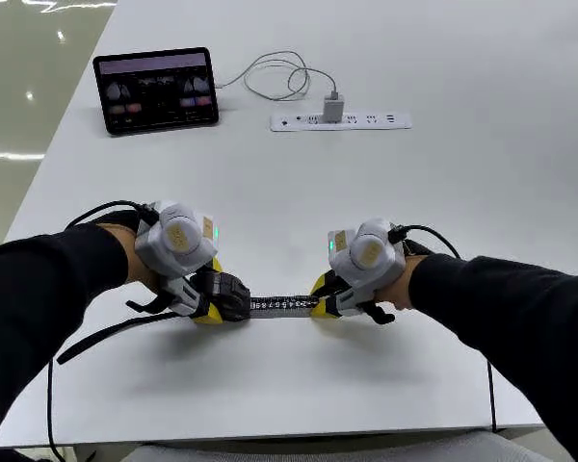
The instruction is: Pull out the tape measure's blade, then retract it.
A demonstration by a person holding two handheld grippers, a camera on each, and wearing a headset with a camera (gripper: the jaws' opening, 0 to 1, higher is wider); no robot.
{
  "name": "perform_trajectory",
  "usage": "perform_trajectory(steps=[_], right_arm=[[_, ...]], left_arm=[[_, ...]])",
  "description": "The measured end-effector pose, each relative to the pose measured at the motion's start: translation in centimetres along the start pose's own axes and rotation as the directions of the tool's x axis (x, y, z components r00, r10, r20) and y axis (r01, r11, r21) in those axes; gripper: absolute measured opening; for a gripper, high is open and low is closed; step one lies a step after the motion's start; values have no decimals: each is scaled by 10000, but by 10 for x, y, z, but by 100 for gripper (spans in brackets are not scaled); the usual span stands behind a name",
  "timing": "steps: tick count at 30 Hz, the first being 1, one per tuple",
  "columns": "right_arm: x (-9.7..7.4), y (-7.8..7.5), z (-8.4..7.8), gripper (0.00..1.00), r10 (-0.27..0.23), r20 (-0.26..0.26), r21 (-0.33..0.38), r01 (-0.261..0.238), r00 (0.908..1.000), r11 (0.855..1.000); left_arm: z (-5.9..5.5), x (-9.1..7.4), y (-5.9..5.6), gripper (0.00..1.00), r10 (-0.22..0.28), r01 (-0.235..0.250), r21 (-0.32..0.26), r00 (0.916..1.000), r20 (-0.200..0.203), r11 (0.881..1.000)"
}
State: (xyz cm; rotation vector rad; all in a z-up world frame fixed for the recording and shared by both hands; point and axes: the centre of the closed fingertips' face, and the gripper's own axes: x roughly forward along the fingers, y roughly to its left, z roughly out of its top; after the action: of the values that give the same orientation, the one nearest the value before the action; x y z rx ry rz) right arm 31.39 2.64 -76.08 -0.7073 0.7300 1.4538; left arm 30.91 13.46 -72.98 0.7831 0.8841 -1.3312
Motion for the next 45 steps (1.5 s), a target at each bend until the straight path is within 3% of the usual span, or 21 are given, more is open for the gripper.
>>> perform_trajectory(steps=[45], right_arm=[[-18,-1,-23,9,-140,-221,137,143,9997,9998]], left_arm=[[-3,2,3,35,34,-34,4,10000,-65,10000]])
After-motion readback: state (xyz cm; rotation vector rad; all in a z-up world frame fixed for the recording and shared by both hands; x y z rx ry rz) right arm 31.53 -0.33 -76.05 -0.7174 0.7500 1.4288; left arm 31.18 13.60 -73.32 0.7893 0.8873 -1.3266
